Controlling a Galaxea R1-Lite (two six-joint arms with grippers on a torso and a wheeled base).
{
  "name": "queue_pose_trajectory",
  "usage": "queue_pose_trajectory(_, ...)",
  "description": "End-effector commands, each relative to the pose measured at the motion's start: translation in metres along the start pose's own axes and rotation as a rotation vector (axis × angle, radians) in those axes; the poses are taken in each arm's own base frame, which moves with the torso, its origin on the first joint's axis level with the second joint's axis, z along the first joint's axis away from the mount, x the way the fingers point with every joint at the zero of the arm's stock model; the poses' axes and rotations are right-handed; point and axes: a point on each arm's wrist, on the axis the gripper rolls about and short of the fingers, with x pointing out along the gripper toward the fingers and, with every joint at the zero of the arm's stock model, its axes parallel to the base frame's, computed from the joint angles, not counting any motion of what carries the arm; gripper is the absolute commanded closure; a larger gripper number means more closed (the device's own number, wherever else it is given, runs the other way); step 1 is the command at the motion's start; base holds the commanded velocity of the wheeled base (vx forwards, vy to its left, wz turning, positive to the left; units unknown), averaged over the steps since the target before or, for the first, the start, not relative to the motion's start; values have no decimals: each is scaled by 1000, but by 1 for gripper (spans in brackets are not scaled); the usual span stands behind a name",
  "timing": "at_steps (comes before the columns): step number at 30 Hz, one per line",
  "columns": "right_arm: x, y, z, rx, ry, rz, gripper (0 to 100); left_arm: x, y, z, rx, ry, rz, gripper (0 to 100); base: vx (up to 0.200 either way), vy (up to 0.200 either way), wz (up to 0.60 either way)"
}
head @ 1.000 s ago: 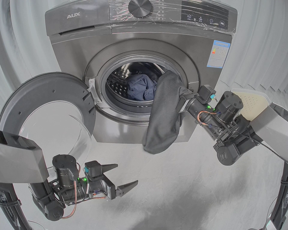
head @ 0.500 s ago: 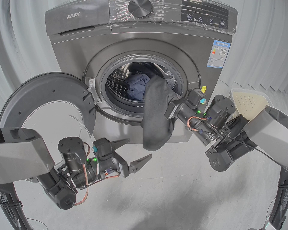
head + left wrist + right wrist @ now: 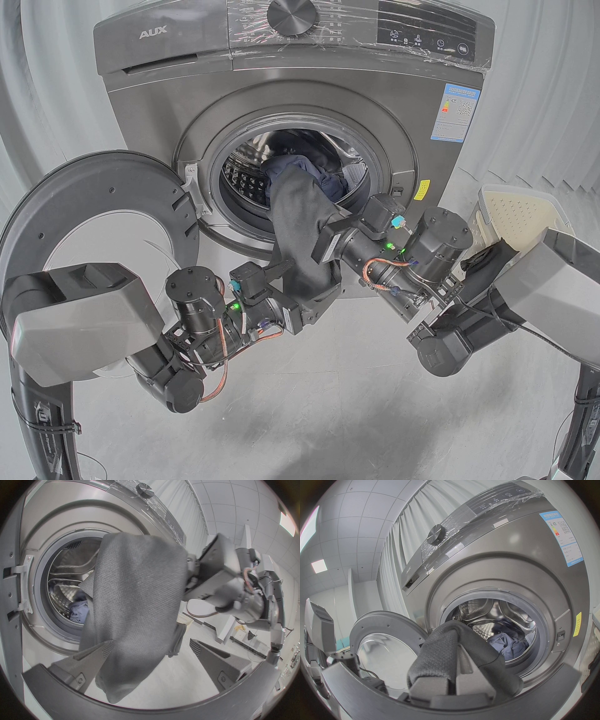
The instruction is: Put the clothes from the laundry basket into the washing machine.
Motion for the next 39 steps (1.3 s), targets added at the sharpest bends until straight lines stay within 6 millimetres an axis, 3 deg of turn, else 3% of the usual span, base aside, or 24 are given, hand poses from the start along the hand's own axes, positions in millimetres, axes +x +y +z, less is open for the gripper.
queue_pose_trajectory(1,-1,14,-1,15,5,24,100,11,16,-10,5,-11,48,0,0,0,0)
queue_pose_trajectory(21,-19,33,2,56,46,43,100,34,46,-19,26,-81,168,0,0,0,0)
queue_pose_trajectory(22,-19,28,3,53,46,25,100,33,48,-19,28,-87,178,100,0,0,0)
queue_pose_trajectory(32,-32,0,8,42,69,-69,100,35,61,-3,24,-151,238,100,0,0,0)
queue_pose_trajectory(34,-41,-13,1,35,112,-106,100,35,62,6,15,-177,250,100,0,0,0)
queue_pose_trajectory(36,-41,-13,1,35,112,-106,100,35,62,6,15,-177,250,100,0,0,0)
queue_pose_trajectory(37,-49,-25,-8,36,154,-141,100,32,59,17,7,-198,252,100,0,0,0)
queue_pose_trajectory(39,-55,-28,-17,36,183,-142,100,30,56,26,-2,-215,248,100,0,0,0)
